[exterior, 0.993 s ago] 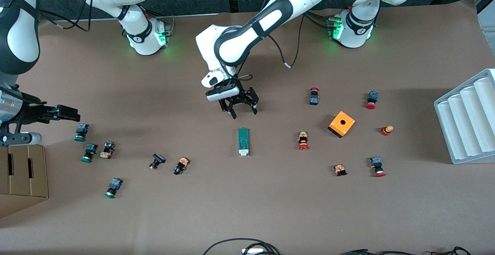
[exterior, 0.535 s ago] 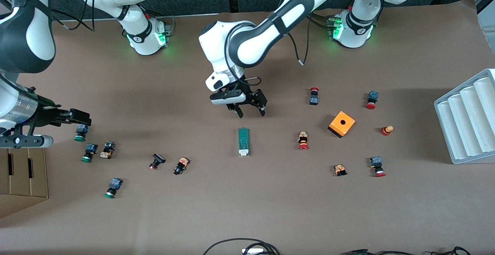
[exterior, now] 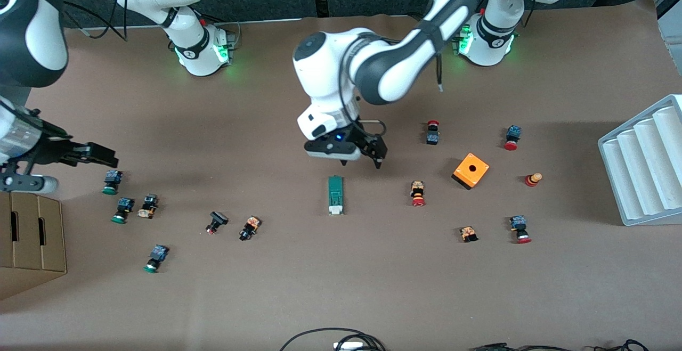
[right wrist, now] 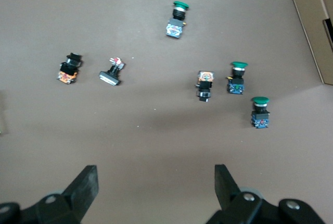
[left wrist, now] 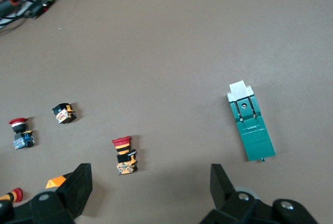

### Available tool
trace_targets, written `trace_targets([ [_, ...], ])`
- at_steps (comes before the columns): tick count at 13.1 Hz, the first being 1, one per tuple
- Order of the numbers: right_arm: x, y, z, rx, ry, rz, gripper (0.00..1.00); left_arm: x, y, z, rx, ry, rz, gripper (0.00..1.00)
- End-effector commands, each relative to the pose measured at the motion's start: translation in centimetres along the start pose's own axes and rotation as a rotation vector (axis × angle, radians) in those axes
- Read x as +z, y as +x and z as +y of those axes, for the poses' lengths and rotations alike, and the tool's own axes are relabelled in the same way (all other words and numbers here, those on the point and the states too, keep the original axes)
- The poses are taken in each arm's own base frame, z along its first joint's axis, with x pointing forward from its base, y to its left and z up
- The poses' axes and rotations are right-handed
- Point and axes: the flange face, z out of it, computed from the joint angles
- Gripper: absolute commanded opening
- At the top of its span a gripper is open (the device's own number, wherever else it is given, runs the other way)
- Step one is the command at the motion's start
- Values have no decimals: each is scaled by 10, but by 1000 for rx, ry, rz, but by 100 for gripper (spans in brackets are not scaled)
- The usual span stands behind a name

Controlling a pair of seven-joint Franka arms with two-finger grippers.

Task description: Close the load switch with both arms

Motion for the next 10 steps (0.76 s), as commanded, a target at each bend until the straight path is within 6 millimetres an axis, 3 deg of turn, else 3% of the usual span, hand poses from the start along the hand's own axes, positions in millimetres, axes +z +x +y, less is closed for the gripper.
trace_targets([
  [1,1,-10,-12,-5,23,4,100,-17,24,-52,41,-104,-32,100],
  [2,2,-12,-29,-32,22,1,100,-19,32,-75,45,-133,-45,100],
  [4,1,-13,-38,-10,18,-13,100,-27,43,-123,25,-213,-71,100],
  [10,-16,-15,-28,-1,18,-14,100,-26,55,-267,-134,-410,-152,100],
])
